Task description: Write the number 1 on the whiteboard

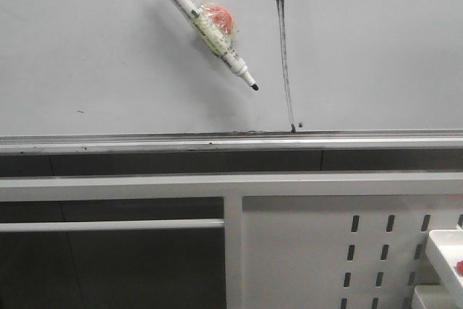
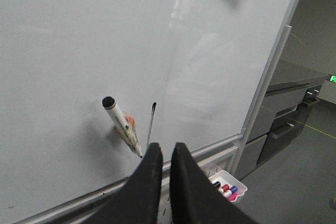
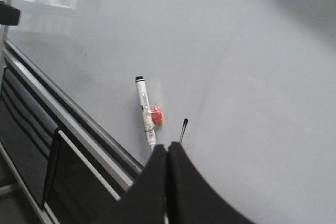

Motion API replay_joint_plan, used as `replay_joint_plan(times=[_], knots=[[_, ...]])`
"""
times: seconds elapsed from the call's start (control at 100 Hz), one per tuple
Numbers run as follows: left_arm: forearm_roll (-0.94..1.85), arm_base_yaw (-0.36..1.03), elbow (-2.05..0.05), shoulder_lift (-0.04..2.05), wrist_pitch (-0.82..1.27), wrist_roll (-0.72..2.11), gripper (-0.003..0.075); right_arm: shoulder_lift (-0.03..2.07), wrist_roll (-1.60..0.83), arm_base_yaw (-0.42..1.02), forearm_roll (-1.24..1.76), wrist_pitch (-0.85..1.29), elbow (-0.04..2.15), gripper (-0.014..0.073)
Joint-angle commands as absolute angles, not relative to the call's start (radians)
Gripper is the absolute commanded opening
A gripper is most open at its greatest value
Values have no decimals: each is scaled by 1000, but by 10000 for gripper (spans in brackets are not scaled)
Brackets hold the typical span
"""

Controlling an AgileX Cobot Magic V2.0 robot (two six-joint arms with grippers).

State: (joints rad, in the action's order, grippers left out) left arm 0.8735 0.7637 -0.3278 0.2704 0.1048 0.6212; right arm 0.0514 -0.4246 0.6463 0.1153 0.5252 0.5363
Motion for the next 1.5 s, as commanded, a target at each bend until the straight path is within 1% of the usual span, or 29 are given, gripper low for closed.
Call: replay_joint_plan(times=[0.0,0.77,0.85,0.96,1.01,1.09,1.22,1.29,1.36,1.49], knots=[[871,760,-314,232,91,622,-20,66,-406,638,97,461,560,-67],[889,760,-299,212,122,622,-20,66,-406,638,97,465,560,-71],[798,760,-280,212,70,646,-20,66,-406,638,97,465,560,-71],[508,751,-218,212,-19,627,-20,66,-406,638,97,465,560,-71],[396,727,-180,212,-76,588,-20,66,-406,638,97,465,560,-71],[252,647,-117,210,-160,499,-20,66,-406,638,97,465,560,-71],[93,507,-31,162,-167,271,-20,66,-406,638,97,465,560,-71],[70,436,12,116,-135,169,-20,66,-406,638,97,465,560,-71],[73,390,39,69,-95,132,-20,66,-406,638,97,465,560,-71],[100,308,39,-19,109,114,-20,66,-406,638,97,469,560,-71]])
